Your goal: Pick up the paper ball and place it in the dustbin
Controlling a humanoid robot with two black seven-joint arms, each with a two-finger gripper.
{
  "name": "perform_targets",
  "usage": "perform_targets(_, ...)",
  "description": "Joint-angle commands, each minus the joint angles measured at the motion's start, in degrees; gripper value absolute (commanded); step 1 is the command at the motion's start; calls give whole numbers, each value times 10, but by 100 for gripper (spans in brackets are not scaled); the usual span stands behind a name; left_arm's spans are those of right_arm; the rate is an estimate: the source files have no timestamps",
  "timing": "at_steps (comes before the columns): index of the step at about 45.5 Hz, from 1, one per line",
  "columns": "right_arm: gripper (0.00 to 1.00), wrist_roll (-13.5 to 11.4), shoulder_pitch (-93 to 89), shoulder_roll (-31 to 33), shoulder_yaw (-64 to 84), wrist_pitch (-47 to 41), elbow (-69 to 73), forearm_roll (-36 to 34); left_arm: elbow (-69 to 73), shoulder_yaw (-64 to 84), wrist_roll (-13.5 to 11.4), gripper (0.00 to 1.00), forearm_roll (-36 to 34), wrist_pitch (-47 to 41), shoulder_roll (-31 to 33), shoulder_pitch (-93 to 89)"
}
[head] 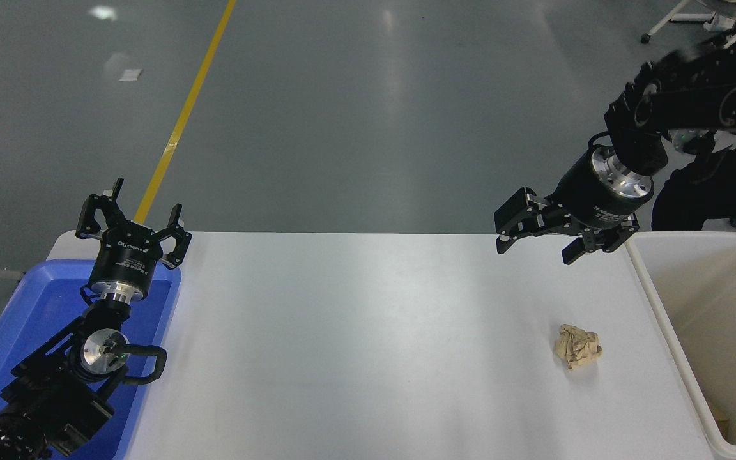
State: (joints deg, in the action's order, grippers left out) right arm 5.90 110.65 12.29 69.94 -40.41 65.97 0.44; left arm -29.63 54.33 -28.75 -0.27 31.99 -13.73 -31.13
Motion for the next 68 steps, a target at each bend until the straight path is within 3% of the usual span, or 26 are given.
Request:
perform_targets(1, 100, -1, -106, -13, 5, 60, -59, 4, 0, 0, 0, 98, 0, 0, 0, 0)
perform_targets(18, 100, -6, -193, -38, 84, 176, -101, 4, 0, 0, 0, 98, 0, 0, -1, 0)
perform_targets(34, 100, -20, -264, -38, 78, 222, -117, -4, 0, 0, 0, 98, 0, 0, -1, 0)
perform_targets(45, 100, -21, -289, -38, 82, 243, -123, -71, 0, 0, 0, 98, 0, 0, 0, 0)
perform_targets(68, 100, -23, -330, -38, 77, 271, -153, -72, 0, 0, 0, 98, 0, 0, 0, 0)
